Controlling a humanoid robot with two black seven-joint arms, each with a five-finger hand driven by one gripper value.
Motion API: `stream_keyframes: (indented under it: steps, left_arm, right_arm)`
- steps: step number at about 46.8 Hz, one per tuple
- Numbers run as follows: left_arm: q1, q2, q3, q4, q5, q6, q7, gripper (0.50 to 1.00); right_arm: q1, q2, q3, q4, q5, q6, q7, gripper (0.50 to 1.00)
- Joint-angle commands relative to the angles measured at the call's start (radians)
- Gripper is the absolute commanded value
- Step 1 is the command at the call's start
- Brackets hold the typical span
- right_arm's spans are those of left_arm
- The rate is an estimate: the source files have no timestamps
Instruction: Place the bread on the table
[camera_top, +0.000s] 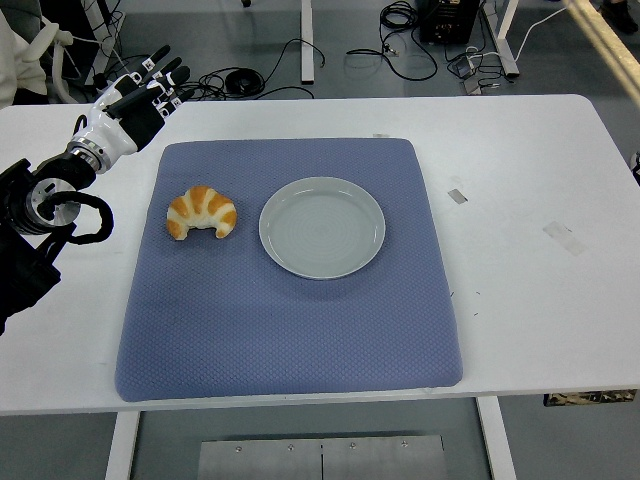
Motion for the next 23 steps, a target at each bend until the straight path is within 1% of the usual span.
stream_keyframes:
  steps: [1,11,23]
  left_arm:
    - [0.013,-0.005,-0.001,0.000,-0.002,-0.010,0.000,0.981]
    - [0.030,-0.014,-0.034,0.000,-0.004,-0.032,0.000,0.981]
    - [0.037,-0.014,-0.035,0.000,-0.014,-0.037,-0.001,0.981]
  right_arm:
    - [0.003,0.000,0.001,0.006,0.000,0.001,0.000,1.000]
    - [0.000,0.000,0.002,0.011,0.000,0.003,-0.001,1.000]
    - [-0.002,0.000,0.002,0.009,0.000,0.003,0.000,1.000]
